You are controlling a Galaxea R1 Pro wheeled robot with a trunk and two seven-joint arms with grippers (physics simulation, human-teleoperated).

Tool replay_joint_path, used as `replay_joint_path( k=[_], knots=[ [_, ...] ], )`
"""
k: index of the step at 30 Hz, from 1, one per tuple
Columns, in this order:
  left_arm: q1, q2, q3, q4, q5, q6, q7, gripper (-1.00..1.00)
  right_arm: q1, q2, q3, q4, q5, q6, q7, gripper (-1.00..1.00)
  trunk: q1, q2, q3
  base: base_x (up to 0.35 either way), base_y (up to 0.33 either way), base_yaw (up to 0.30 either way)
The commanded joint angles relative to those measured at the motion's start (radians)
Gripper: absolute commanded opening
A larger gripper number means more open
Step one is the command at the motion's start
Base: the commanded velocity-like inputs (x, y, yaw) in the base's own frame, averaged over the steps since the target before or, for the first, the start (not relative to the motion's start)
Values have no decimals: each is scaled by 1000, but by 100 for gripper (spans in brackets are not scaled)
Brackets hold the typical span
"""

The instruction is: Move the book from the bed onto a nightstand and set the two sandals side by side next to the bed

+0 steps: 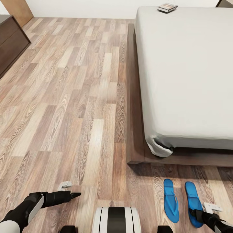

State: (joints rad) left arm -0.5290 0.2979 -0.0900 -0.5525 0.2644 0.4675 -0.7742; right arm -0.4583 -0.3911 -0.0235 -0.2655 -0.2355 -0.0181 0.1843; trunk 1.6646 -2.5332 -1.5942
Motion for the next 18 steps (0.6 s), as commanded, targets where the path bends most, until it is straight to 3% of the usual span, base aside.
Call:
replay_joint_path(
  k=[1,10,18],
  knots=[
    [0,1,-5,-1,10,8,2,100,0,0,-2,0,-6,-2,6,-100,0,0,-1,0,0,0],
    [0,1,-5,0,10,8,3,100,0,0,-4,-2,-5,-2,6,-100,0,0,-1,108,36,0],
    [0,1,-5,0,10,8,3,100,0,0,-4,-3,-6,-2,6,-100,0,0,-1,11,4,0]
  ],
)
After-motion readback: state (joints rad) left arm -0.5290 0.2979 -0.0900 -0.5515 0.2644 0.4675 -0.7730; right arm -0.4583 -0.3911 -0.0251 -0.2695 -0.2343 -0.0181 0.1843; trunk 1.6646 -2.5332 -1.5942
